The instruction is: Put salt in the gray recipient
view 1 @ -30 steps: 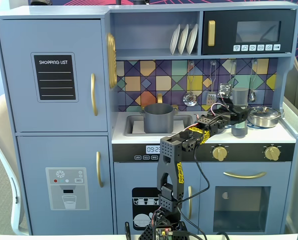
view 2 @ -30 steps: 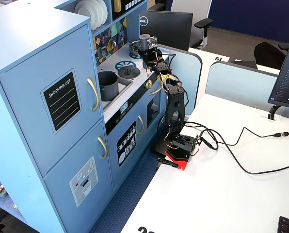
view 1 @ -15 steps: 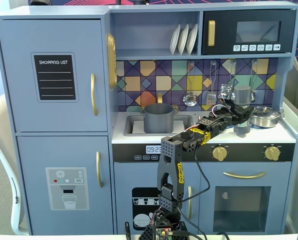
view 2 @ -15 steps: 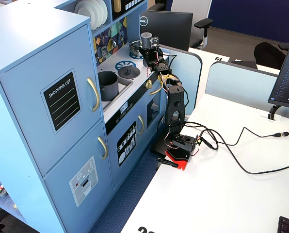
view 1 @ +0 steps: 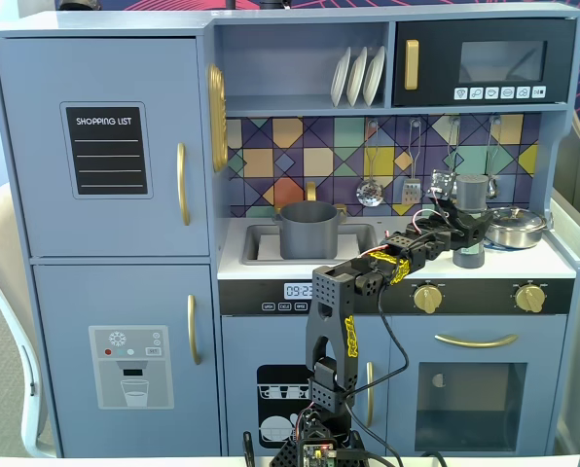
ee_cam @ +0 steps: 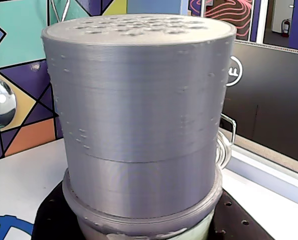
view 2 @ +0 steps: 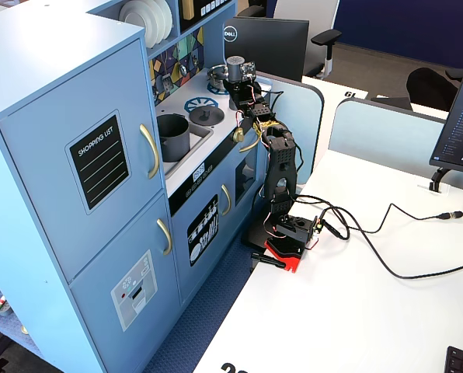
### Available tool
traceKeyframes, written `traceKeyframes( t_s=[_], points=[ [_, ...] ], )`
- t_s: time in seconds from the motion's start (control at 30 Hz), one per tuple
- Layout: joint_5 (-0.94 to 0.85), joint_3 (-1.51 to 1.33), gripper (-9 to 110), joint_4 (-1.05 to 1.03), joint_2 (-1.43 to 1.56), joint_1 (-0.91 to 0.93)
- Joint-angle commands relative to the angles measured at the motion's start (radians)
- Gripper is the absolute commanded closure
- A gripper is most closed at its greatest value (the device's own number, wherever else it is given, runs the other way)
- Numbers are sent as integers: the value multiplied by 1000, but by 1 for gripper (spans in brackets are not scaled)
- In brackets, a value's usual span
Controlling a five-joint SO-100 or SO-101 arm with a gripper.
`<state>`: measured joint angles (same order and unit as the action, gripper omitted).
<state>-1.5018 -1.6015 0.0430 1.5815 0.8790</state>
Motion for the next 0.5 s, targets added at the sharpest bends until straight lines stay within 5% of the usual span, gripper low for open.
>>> traceKeyframes(
  t_s=[0.0, 0.2, 0.47],
  points=[
    [-3, 0, 86, 3, 48, 17],
    [23, -21, 59, 5, 72, 37],
    [26, -92, 51, -15, 170, 48]
  ],
)
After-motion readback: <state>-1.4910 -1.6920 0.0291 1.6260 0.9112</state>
